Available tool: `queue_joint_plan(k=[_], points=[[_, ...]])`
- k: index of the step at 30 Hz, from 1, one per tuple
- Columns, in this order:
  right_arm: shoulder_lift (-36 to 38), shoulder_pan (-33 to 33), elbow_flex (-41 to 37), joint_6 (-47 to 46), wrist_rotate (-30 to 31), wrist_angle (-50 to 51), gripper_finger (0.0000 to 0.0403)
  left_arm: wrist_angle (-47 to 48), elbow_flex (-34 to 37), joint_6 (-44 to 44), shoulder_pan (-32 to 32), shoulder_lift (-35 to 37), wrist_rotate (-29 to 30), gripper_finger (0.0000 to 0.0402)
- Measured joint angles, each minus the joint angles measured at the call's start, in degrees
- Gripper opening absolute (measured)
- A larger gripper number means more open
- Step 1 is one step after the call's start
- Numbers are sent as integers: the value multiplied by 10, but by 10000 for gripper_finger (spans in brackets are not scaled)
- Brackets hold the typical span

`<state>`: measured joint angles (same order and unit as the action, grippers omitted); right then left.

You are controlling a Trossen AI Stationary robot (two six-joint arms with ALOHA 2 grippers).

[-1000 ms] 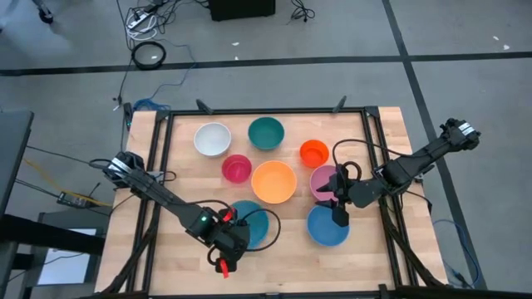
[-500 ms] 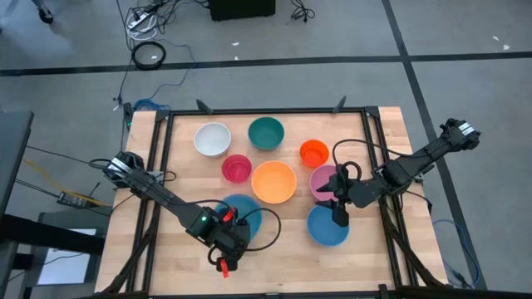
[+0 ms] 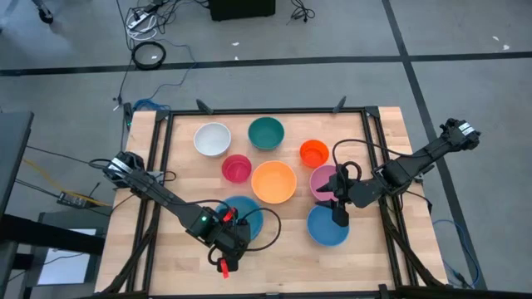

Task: Nest bowls inside each other
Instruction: Stack the light blue bowl on top of the the light green bowl

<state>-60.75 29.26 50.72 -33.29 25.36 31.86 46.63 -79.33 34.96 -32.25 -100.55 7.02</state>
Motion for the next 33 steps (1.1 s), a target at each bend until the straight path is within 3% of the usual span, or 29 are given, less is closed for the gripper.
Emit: queue_joint_plan(k=[7,21,26,33], points=[[0,0,0,0,0,0,194,0,0,15,0,0,-7,67],[0,0,0,1,0,0,194,-4,-7,30,0,0,-42,211],[0,0,0,5,0,0,194,26,-49,26,0,0,-79,229],[0,0,0,5,0,-1,194,97,-149,-1,0,1,-71,231]])
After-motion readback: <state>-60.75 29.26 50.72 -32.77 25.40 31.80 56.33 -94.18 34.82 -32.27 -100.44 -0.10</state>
